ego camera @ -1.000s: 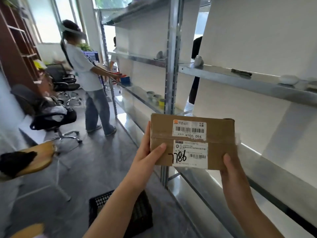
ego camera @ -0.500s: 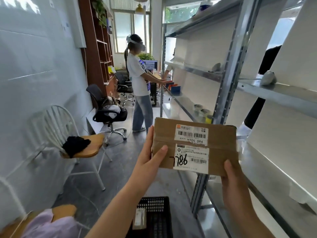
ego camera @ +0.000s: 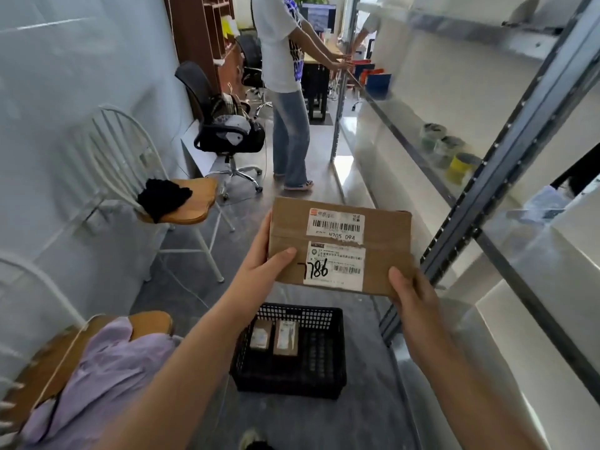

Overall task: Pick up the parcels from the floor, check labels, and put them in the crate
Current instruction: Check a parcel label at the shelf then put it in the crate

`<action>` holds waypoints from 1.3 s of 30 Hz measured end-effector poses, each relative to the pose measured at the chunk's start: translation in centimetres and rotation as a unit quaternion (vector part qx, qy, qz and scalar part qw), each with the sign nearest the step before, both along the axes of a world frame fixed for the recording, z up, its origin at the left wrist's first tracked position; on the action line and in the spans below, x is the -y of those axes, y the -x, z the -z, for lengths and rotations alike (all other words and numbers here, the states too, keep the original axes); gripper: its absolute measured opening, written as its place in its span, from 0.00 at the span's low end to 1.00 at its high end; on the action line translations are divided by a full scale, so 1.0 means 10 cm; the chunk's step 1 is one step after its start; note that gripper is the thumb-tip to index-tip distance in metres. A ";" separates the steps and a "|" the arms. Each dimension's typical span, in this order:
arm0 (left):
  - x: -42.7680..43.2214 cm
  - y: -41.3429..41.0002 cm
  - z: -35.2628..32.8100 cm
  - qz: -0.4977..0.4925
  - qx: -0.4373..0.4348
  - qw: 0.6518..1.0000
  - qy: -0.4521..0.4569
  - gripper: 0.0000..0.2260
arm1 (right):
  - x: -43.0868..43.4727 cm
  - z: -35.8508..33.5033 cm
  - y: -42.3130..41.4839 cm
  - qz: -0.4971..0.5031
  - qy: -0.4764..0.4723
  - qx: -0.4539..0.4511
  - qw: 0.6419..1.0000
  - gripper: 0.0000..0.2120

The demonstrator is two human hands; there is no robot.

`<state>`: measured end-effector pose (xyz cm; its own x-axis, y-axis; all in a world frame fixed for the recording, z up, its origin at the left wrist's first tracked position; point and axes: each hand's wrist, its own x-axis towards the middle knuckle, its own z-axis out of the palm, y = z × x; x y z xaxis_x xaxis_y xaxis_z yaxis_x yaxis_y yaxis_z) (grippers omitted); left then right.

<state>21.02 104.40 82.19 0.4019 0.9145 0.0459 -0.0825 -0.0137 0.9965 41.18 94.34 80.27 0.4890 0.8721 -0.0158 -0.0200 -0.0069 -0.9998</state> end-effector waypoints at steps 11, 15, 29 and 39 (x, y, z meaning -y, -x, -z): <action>-1.56 -0.22 1.13 0.071 -0.069 0.988 0.120 0.30 | -1.29 1.06 -0.10 0.044 0.149 -0.003 0.988 0.06; -1.80 -0.41 2.15 0.086 -0.104 0.976 0.169 0.31 | -1.58 1.91 -0.37 0.034 0.196 -0.003 0.980 0.11; -2.18 -0.93 6.71 0.174 -0.220 0.939 0.199 0.33 | -1.84 6.29 -0.90 0.007 0.305 0.051 0.951 0.16; -2.05 -0.92 7.67 0.164 -0.266 0.915 0.256 0.33 | -1.97 6.98 -0.83 0.008 0.285 0.217 0.934 0.27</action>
